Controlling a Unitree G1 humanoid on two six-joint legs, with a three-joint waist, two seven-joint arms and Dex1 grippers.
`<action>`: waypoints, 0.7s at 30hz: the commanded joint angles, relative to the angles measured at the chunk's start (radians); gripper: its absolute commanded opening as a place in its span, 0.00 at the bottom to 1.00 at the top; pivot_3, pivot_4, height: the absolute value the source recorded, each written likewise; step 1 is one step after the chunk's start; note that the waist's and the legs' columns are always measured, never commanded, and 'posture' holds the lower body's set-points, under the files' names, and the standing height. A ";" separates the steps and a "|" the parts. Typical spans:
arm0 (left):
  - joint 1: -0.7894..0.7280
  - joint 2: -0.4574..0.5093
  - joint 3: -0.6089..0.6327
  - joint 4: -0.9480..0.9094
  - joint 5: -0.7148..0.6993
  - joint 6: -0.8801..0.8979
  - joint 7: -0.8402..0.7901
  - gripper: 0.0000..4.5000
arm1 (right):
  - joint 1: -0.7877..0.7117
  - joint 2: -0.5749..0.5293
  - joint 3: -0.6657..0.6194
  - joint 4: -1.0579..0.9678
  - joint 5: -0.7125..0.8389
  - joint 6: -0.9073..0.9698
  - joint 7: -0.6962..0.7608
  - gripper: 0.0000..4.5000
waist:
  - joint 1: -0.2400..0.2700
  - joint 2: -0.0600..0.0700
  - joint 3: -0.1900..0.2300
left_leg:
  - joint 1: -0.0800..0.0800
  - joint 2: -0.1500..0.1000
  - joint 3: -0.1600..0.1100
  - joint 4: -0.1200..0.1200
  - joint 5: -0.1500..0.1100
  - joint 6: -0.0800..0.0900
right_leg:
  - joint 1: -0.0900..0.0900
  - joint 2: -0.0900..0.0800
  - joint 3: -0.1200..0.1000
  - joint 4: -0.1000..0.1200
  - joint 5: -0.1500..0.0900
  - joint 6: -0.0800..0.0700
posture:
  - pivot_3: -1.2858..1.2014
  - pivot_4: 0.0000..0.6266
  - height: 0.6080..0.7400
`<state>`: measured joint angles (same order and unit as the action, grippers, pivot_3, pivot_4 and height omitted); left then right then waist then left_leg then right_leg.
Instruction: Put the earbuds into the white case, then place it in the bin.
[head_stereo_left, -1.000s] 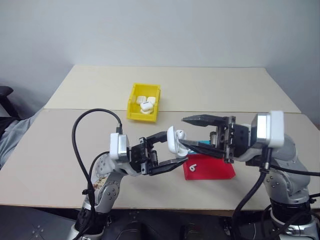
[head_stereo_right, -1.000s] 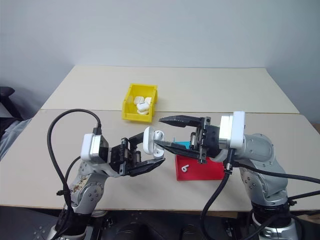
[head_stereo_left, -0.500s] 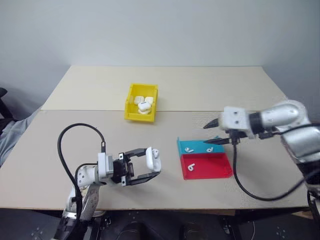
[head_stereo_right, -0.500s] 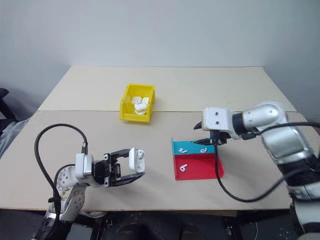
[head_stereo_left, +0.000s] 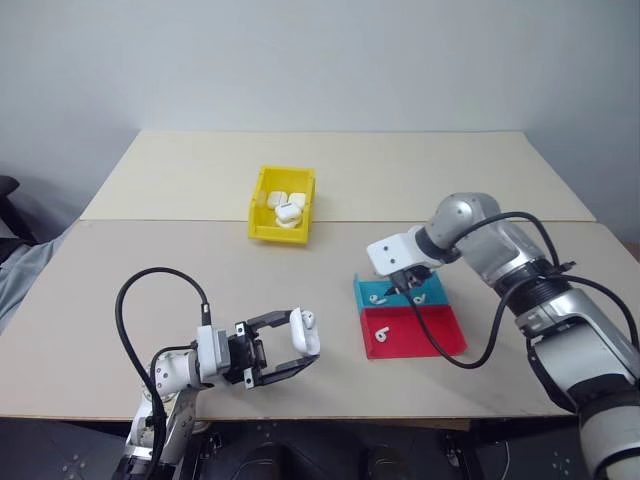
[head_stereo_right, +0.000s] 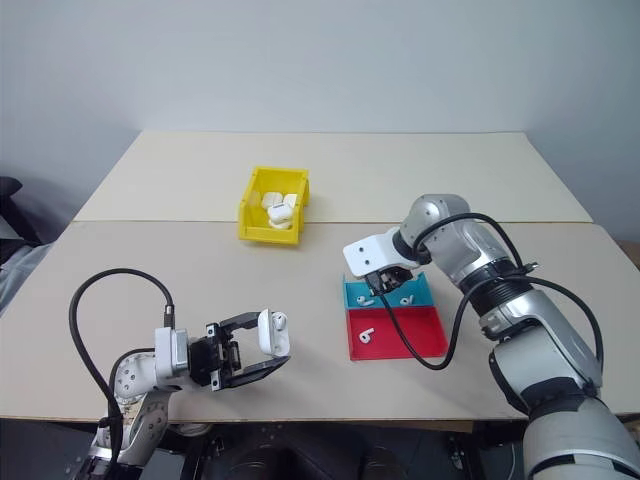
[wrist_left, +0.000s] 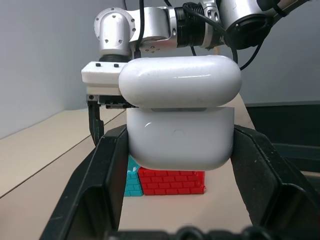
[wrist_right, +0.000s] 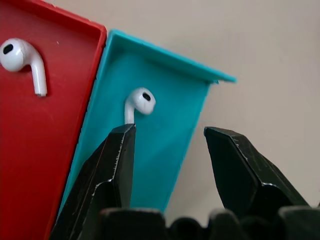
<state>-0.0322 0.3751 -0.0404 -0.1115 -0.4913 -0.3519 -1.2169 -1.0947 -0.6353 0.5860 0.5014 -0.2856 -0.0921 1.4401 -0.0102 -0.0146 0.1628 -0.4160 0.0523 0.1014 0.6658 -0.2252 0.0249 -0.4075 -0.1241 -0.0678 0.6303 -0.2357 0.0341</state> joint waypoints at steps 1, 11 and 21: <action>0.003 0.007 -0.003 -0.035 0.006 -0.032 0.009 0.61 | -0.036 0.016 -0.002 0.018 -0.026 -0.034 0.014 0.59 | -0.002 0.000 0.000 | 0.000 0.000 0.000 0.000 0.000 0.000 | 0.000 0.000 0.000 0.000 0.000 0.000 | 0.52 0.24 1.00; 0.002 0.019 0.000 -0.017 0.023 -0.053 0.023 0.61 | -0.019 0.069 0.006 0.053 -0.079 -0.059 0.014 0.59 | -0.003 0.000 0.000 | 0.000 0.000 0.000 0.000 0.000 0.000 | 0.000 0.000 0.000 0.000 0.000 0.000 | 0.52 0.24 1.00; 0.000 0.025 0.003 -0.013 0.031 -0.058 0.036 0.61 | -0.015 0.087 0.010 0.103 -0.114 -0.099 -0.009 0.59 | -0.004 0.000 0.000 | 0.000 0.000 0.001 0.000 0.000 -0.001 | 0.000 0.000 0.000 0.001 0.000 0.000 | 0.52 0.24 1.00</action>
<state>-0.0312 0.3947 -0.0418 -0.1095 -0.4640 -0.3829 -1.1882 -1.0983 -0.5448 0.6070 0.6064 -0.3930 -0.1724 1.4327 -0.0141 -0.0142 0.1627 -0.4158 0.0525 0.1022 0.6657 -0.2248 0.0244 -0.4077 -0.1241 -0.0678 0.6309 -0.2357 0.0340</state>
